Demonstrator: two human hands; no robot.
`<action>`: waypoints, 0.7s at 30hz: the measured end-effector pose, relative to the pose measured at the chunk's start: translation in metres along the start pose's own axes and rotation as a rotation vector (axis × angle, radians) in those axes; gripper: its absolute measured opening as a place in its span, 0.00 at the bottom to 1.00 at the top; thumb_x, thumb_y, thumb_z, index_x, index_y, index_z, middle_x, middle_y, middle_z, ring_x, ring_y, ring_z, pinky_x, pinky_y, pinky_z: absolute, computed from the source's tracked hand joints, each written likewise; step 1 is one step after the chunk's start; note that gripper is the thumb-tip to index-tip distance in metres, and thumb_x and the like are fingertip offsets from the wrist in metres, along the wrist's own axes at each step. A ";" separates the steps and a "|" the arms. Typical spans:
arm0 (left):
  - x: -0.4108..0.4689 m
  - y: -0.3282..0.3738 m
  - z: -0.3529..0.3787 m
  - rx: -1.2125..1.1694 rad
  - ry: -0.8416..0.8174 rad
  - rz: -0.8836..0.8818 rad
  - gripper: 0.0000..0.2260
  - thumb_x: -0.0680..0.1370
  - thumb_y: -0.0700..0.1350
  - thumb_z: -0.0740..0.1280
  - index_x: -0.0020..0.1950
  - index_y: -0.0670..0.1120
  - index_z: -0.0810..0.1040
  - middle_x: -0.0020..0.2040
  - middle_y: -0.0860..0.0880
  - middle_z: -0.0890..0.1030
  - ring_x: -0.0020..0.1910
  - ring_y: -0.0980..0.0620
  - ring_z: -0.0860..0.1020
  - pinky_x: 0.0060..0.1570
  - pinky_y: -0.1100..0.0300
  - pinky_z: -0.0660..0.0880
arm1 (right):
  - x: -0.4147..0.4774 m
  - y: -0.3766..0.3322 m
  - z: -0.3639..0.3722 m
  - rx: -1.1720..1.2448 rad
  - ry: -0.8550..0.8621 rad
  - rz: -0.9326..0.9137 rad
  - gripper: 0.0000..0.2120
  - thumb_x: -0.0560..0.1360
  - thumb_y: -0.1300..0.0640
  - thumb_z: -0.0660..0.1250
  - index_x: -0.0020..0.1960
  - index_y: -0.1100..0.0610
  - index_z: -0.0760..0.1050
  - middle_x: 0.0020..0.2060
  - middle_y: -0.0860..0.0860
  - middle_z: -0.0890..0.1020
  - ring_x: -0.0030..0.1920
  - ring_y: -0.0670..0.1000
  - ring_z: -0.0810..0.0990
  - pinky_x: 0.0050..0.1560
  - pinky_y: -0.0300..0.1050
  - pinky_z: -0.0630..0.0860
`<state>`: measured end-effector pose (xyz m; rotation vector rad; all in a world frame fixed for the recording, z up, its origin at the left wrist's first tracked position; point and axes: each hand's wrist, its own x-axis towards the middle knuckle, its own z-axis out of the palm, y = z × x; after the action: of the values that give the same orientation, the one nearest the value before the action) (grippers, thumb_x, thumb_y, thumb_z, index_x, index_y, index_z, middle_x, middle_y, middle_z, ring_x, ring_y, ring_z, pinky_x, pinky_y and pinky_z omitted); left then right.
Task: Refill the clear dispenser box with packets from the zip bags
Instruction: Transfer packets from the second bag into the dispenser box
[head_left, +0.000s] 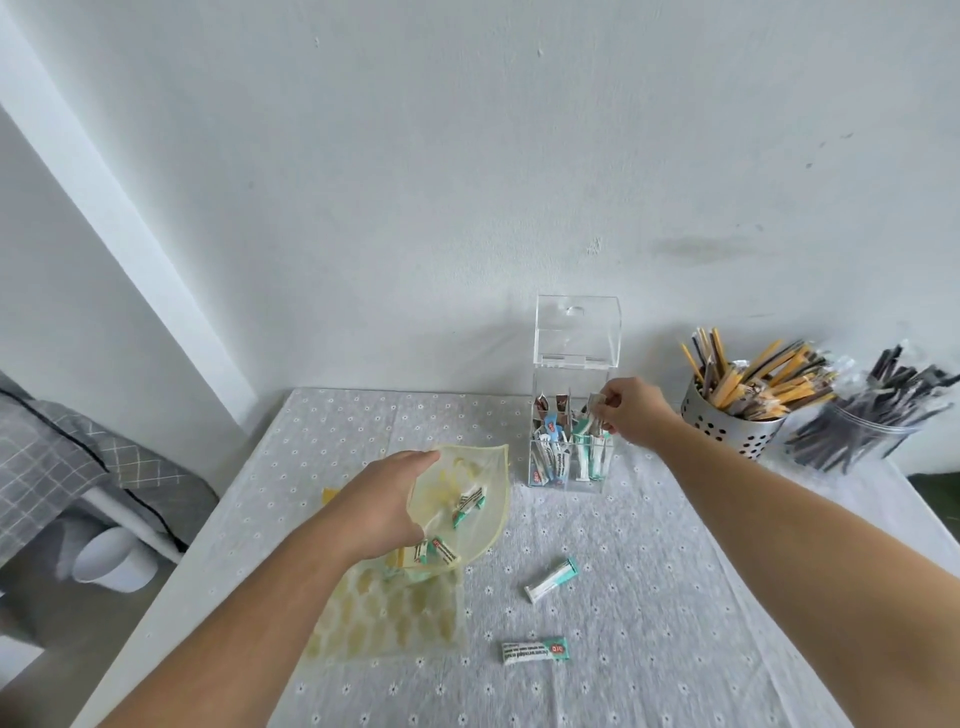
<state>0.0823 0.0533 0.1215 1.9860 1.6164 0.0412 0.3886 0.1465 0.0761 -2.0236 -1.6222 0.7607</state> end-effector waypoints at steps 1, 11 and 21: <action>0.000 0.001 0.000 -0.005 0.001 0.003 0.38 0.70 0.36 0.69 0.76 0.53 0.57 0.74 0.56 0.61 0.66 0.50 0.70 0.57 0.63 0.69 | 0.002 0.002 0.000 -0.008 0.000 0.007 0.07 0.76 0.59 0.66 0.47 0.63 0.78 0.40 0.57 0.80 0.37 0.53 0.76 0.32 0.39 0.72; 0.000 0.005 -0.001 0.023 -0.004 0.019 0.38 0.69 0.36 0.69 0.76 0.53 0.57 0.74 0.55 0.61 0.65 0.50 0.70 0.57 0.64 0.68 | 0.005 0.010 0.006 -0.117 -0.055 0.037 0.08 0.74 0.60 0.69 0.46 0.67 0.80 0.41 0.61 0.82 0.38 0.53 0.77 0.33 0.40 0.74; 0.002 0.003 0.001 0.013 -0.009 0.009 0.37 0.70 0.36 0.68 0.76 0.53 0.57 0.73 0.55 0.63 0.65 0.50 0.70 0.54 0.67 0.66 | 0.016 0.006 0.012 -0.291 -0.130 -0.025 0.10 0.71 0.59 0.72 0.51 0.61 0.82 0.45 0.54 0.83 0.42 0.49 0.77 0.49 0.40 0.77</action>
<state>0.0857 0.0540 0.1209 2.0007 1.6061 0.0253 0.3873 0.1606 0.0609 -2.1838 -1.9252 0.6932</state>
